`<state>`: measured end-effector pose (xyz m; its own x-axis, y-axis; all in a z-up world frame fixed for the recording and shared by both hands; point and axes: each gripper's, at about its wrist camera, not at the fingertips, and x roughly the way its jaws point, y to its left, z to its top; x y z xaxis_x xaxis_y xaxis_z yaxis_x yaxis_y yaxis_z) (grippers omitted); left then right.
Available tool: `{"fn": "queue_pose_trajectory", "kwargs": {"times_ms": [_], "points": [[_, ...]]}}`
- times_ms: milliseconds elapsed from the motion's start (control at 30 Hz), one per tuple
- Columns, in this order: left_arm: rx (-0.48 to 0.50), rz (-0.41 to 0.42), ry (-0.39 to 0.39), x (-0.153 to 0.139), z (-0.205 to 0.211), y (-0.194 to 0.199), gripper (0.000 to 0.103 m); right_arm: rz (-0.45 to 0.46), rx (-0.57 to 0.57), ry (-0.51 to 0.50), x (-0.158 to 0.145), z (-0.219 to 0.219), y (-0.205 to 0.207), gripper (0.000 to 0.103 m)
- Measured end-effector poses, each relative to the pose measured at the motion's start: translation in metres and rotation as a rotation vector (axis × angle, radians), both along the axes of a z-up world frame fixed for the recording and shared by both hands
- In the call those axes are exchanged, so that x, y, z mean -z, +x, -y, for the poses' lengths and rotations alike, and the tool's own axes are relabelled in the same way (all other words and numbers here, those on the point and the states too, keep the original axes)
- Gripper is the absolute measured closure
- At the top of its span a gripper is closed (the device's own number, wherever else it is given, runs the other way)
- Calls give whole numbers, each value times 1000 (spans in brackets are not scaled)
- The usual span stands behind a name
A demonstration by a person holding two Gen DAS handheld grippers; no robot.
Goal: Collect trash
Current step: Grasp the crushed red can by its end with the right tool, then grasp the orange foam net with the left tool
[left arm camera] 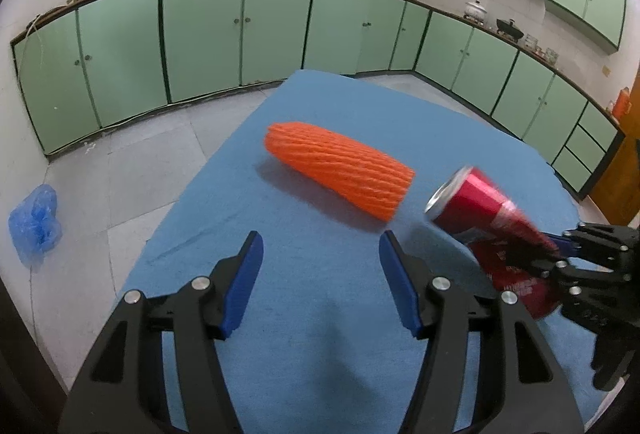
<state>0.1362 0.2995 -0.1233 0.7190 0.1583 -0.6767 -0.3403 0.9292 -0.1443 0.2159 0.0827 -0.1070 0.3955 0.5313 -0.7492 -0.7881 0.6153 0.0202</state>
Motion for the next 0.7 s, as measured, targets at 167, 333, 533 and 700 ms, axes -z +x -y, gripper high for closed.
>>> {"fn": "queue_pose_trajectory", "kwargs": {"times_ms": [167, 333, 533, 700], "points": [[36, 3, -22, 1, 14, 14, 44, -5, 95, 27, -8, 26, 4, 91], [83, 20, 11, -2, 35, 38, 40, 3, 159, 75, -21, 47, 12, 91], [34, -7, 64, 5, 44, 76, 37, -2, 175, 114, -23, 51, 19, 91], [-50, -59, 54, 16, 32, 98, 37, -14, 177, 129, -20, 53, 23, 91]]}}
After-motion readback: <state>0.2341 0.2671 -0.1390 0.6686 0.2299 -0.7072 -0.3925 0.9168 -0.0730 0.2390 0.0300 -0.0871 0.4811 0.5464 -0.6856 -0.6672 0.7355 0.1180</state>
